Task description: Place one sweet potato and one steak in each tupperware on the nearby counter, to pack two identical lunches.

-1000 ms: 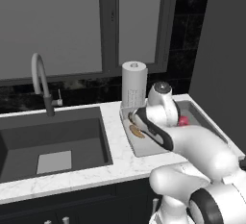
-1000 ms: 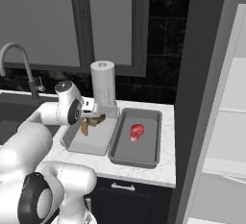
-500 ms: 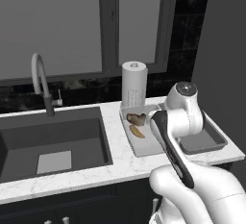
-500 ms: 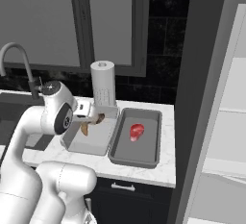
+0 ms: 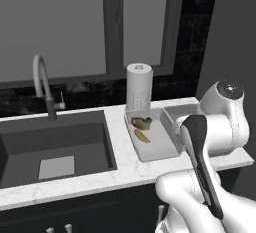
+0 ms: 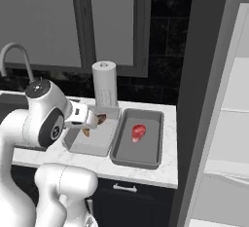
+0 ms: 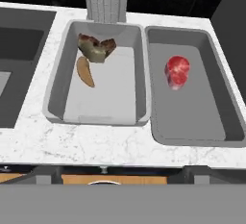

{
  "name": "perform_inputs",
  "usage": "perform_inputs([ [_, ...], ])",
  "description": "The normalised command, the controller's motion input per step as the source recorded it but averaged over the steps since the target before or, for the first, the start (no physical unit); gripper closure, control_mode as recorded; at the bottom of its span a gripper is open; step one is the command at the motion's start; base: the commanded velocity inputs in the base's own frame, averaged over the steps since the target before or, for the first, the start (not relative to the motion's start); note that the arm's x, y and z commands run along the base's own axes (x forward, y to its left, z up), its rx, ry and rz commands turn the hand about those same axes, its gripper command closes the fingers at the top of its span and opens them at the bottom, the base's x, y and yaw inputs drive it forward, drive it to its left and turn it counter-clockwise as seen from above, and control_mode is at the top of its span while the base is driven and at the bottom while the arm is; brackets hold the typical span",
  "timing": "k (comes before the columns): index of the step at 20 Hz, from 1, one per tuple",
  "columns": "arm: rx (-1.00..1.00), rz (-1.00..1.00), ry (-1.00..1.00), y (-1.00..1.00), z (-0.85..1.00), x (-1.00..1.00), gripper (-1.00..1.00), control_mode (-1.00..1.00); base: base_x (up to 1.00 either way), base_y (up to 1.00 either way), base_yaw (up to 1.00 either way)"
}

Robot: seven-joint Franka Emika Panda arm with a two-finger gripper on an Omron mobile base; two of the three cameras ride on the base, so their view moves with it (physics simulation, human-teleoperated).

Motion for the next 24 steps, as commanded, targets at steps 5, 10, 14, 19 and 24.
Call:
perform_inputs([
  [5,0.00,0.00,0.00,0.00,0.00,0.00,-1.00,1.00,-1.00,-0.01,0.01],
  [10,0.00,0.00,0.00,0.00,0.00,0.00,-1.00,1.00,-1.00,-0.06,0.00],
  [14,0.00,0.00,0.00,0.00,0.00,0.00,-1.00,1.00,-0.83,-0.78,-0.09],
  [19,0.00,0.00,0.00,0.00,0.00,0.00,-1.00,1.00,-0.18,-1.00,-0.08],
  [24,0.00,0.00,0.00,0.00,0.00,0.00,-1.00,1.00,0.00,-0.92,-0.02],
])
